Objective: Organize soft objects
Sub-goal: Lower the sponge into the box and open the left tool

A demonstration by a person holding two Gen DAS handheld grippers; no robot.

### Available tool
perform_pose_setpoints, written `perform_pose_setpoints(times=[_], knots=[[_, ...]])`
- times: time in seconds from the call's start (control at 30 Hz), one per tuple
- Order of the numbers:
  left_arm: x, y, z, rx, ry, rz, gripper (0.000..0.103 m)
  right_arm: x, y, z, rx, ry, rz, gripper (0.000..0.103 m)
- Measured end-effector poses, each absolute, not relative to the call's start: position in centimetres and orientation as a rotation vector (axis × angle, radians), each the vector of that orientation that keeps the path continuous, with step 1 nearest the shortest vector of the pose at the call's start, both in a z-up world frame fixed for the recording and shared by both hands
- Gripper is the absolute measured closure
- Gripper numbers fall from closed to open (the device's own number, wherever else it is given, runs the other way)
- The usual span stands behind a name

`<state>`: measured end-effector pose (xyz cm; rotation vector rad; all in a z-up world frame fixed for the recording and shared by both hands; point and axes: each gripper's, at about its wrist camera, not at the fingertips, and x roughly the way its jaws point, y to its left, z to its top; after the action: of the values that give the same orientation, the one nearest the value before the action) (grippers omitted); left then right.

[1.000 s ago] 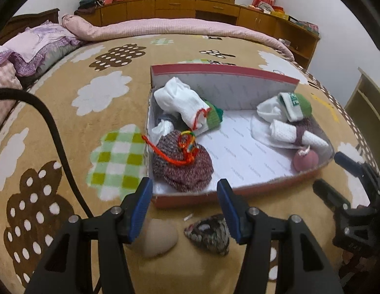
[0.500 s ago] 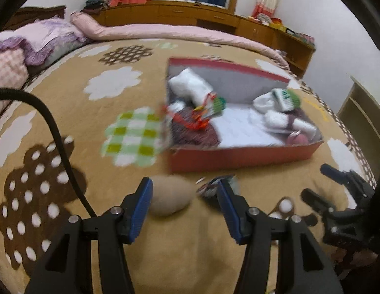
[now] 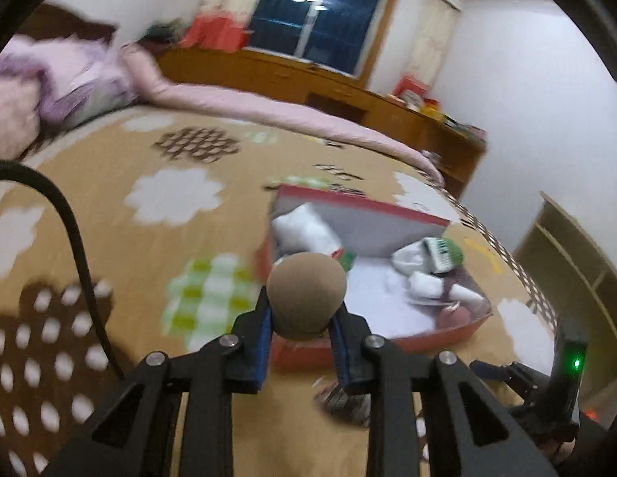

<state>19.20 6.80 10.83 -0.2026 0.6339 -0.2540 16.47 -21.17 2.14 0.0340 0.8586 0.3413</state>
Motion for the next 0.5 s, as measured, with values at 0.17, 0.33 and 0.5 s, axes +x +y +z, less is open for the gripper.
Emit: perform_pose_setpoints(times=[0.17, 0.33, 0.5], knots=[[24.5, 3.4, 9.9, -0.066, 0.707, -0.255, 0.075, 16.5, -20.5, 2.1, -0.001, 0.860, 0.333, 0.012], [27.9, 3.1, 8.9, -0.039, 0.733, -0.194, 0.061, 16.6, -20.3, 2.0, -0.009, 0.868, 0.346, 0.009], [26.7, 4.5, 9.4, -0.138, 0.707, -0.177, 0.043, 16.5, -20.2, 1.9, -0.013, 0.868, 0.350, 0.008]])
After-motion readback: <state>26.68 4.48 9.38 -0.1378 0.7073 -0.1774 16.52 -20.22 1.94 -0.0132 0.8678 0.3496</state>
